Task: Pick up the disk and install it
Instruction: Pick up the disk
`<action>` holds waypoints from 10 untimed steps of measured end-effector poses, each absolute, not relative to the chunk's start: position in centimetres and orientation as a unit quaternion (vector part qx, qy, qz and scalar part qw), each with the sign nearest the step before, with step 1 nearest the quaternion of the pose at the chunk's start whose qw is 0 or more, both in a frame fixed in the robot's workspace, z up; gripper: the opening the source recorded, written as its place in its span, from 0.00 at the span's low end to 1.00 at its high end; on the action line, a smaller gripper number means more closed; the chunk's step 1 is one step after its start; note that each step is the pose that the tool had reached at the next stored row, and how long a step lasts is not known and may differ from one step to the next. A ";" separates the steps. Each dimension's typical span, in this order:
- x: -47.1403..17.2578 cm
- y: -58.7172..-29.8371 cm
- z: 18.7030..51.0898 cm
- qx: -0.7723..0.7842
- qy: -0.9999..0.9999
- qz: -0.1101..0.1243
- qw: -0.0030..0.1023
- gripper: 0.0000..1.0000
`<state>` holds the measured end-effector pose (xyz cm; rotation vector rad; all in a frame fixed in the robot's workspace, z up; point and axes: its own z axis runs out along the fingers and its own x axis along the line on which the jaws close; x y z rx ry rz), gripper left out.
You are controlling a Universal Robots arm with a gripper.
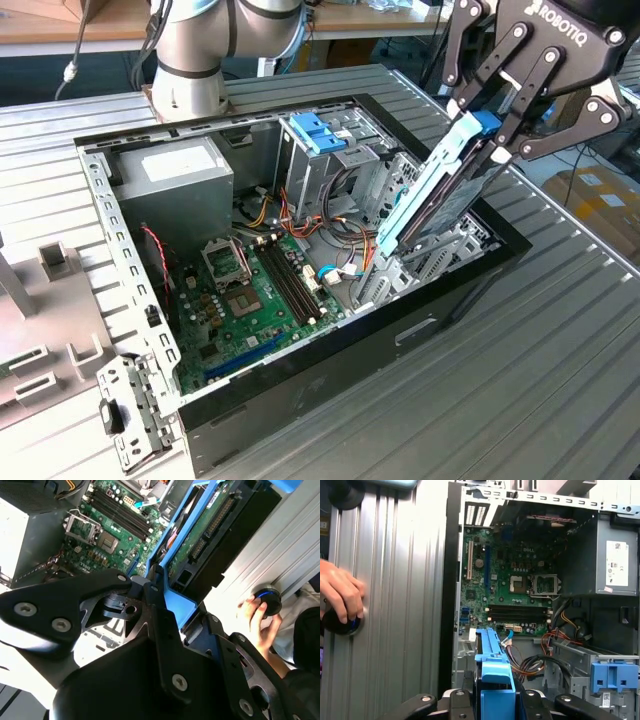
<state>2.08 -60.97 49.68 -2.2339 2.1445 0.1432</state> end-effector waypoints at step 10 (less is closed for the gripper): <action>6.5 -61.0 49.6 -0.720 0.692 0.046 0.021 0.37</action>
